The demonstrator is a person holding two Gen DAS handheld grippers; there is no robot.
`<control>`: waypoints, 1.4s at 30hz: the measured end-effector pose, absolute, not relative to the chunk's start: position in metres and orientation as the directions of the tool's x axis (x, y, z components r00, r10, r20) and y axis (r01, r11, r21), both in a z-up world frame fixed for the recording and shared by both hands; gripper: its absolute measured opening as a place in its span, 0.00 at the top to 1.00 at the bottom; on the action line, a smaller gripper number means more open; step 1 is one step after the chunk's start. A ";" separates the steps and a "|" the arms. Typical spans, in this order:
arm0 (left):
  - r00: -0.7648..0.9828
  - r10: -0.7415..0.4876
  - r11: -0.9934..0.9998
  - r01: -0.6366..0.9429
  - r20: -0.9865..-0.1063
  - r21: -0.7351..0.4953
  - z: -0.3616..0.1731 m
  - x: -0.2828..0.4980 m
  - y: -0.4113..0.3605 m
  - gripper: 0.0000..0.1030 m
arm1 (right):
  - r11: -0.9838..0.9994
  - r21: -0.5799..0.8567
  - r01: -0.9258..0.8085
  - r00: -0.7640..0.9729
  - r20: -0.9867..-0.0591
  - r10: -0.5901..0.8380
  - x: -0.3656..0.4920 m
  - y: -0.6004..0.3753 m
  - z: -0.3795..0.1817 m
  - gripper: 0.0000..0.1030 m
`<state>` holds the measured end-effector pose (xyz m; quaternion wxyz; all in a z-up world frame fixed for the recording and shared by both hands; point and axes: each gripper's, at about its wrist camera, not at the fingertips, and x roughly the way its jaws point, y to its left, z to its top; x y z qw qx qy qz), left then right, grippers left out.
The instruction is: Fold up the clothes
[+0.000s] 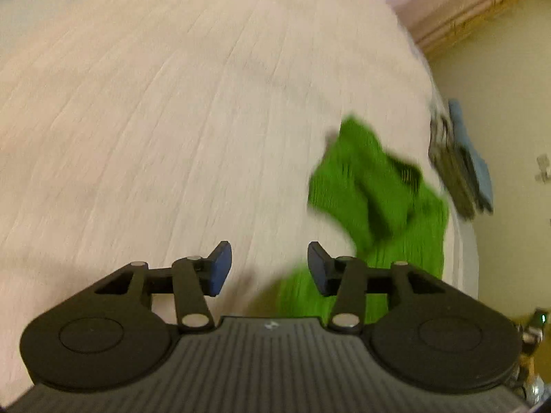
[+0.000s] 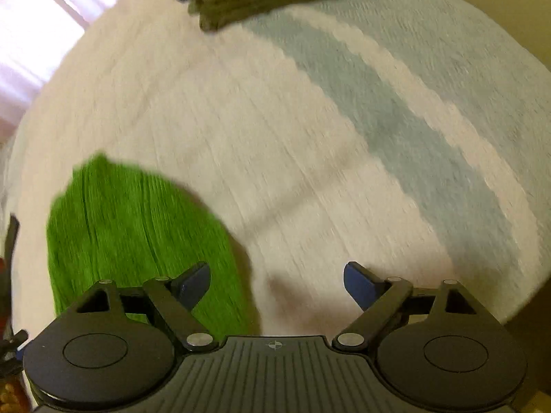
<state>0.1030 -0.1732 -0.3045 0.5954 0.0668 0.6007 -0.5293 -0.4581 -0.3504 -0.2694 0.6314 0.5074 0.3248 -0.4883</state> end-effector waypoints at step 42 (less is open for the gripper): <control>-0.140 -0.622 0.528 0.651 -0.771 -0.545 -0.322 0.222 -0.346 0.51 | -0.016 0.758 0.652 0.758 -0.651 0.051 -0.191 -0.552 -0.401 0.16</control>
